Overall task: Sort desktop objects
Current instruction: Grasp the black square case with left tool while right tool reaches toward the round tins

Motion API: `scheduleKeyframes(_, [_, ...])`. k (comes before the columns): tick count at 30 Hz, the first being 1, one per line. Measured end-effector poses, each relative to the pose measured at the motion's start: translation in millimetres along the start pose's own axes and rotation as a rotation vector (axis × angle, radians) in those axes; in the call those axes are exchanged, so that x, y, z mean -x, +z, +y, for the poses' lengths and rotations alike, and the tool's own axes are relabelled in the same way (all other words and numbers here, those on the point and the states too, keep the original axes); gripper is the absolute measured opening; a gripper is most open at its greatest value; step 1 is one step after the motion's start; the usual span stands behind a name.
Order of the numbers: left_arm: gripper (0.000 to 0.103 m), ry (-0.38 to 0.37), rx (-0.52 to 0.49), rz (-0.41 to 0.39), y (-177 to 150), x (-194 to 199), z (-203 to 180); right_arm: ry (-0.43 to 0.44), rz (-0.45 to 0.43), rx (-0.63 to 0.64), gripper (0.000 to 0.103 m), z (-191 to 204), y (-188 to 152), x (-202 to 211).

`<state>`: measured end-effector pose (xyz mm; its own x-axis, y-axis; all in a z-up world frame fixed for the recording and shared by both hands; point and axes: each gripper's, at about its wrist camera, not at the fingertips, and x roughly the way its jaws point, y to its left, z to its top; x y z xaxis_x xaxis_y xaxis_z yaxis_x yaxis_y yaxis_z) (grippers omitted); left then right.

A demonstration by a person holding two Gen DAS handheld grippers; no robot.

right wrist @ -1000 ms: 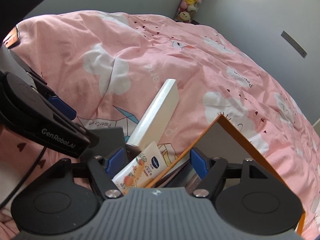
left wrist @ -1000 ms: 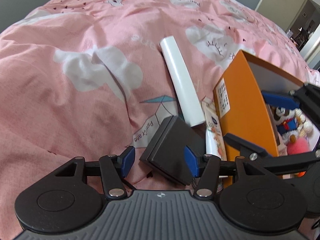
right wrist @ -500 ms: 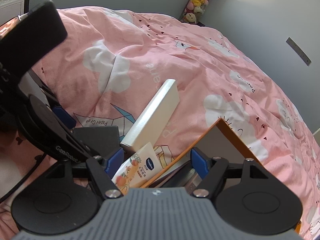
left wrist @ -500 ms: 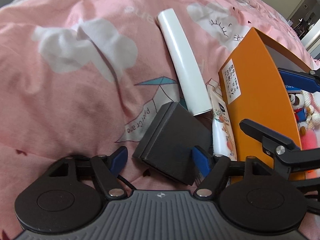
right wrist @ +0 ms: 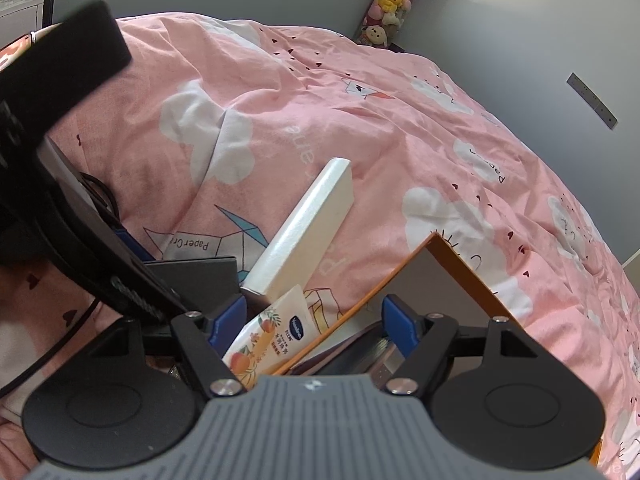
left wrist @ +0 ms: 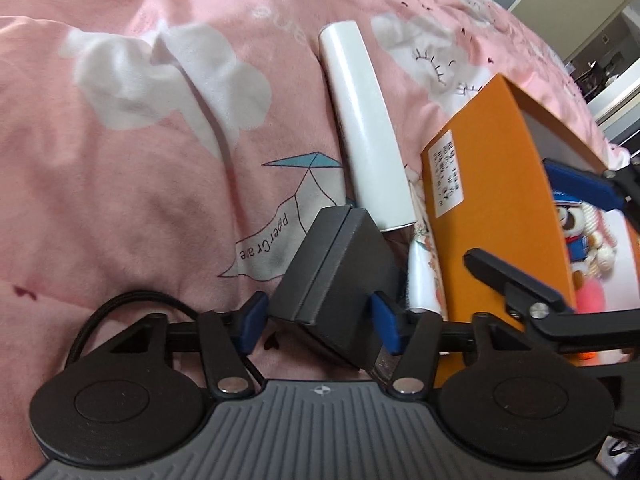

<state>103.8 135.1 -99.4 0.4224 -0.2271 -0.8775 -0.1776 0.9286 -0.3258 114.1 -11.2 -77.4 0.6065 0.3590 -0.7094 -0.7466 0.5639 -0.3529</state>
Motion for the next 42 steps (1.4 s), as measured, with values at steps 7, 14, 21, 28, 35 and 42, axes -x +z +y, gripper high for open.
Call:
scheduleKeyframes(7, [0.046, -0.052, -0.001, -0.024, -5, 17, -3, -0.008, 0.009, -0.028, 0.076, -2, -3, 3])
scheduleKeyframes(14, [0.04, -0.062, -0.031, -0.027, -10, 14, -17, -0.029, 0.021, -0.057, 0.075, -4, -8, 5])
scheduleKeyframes(21, [0.039, 0.019, -0.062, -0.081, -18, 35, -24, -0.012, 0.003, -0.078, 0.073, -6, -9, 12])
scheduleKeyframes(28, [0.038, 0.186, -0.116, -0.22, -28, 71, -21, 0.0, -0.017, -0.064, 0.066, 4, 3, 13])
scheduleKeyframes(35, [0.038, 0.166, -0.119, -0.183, -34, 74, -8, -0.043, -0.03, -0.047, 0.058, 10, 4, 21])
scheduleKeyframes(42, [0.038, 0.154, -0.124, -0.138, -42, 57, -5, 0.095, -0.006, 0.052, 0.039, 51, -3, 29])
